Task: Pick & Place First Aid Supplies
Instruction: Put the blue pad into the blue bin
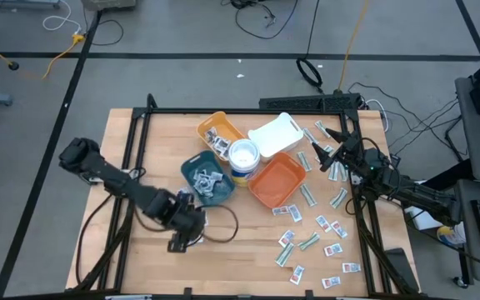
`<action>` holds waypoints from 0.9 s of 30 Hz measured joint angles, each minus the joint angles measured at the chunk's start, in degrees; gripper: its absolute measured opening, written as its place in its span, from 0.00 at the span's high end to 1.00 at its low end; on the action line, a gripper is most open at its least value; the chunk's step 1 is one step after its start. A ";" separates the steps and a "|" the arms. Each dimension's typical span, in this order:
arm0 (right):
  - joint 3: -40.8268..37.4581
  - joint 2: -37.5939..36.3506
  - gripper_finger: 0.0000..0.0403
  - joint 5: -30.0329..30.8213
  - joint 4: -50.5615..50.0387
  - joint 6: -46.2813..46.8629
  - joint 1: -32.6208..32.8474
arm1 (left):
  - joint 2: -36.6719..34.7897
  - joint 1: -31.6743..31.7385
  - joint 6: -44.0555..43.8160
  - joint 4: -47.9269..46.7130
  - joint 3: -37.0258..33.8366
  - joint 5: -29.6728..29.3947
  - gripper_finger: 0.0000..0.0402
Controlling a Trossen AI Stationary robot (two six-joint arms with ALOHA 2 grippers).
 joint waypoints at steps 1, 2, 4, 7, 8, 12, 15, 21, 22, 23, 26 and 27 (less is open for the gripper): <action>-0.01 0.00 0.06 0.00 0.00 0.01 0.00 | 0.00 -0.96 -0.71 -0.02 0.00 -0.02 0.34; 0.00 0.00 0.06 0.00 0.00 0.02 -0.02 | 0.00 -1.84 -1.31 0.33 -0.30 -0.03 0.34; 0.00 0.00 0.06 0.00 0.00 0.01 -0.02 | -0.01 -2.85 -2.54 2.03 -1.87 0.00 0.34; -0.01 0.00 0.06 0.01 0.00 0.01 -0.02 | 1.49 -3.75 -4.10 4.07 -4.21 0.05 0.34; 0.00 0.00 0.06 0.00 0.00 0.00 -0.02 | 2.01 -3.86 -4.23 4.90 -4.88 0.04 0.34; 0.00 0.00 0.06 0.00 0.00 0.02 -0.02 | 3.38 -4.86 -4.23 8.93 -6.85 0.35 0.34; 0.00 0.00 0.06 0.01 0.00 0.01 -0.01 | 4.91 -5.43 -4.23 11.77 -8.25 0.25 0.34; 0.00 0.00 0.06 0.00 0.00 0.01 0.00 | 8.07 -5.85 -4.05 18.51 -10.73 -1.53 0.34; -0.01 0.00 0.06 0.00 0.00 0.01 -0.01 | 8.49 -5.80 -3.76 19.82 -11.21 -1.61 0.34; -0.01 0.00 0.06 0.00 0.00 0.01 -0.01 | 8.79 -5.75 -3.57 20.66 -11.74 -1.68 0.34; 0.00 0.00 0.06 0.00 0.00 0.01 -0.01 | 9.80 -5.53 -3.64 22.34 -13.03 -2.05 0.34; 0.00 0.00 0.06 0.00 0.00 0.00 0.00 | 10.12 -5.51 -3.53 23.02 -13.67 -2.09 0.34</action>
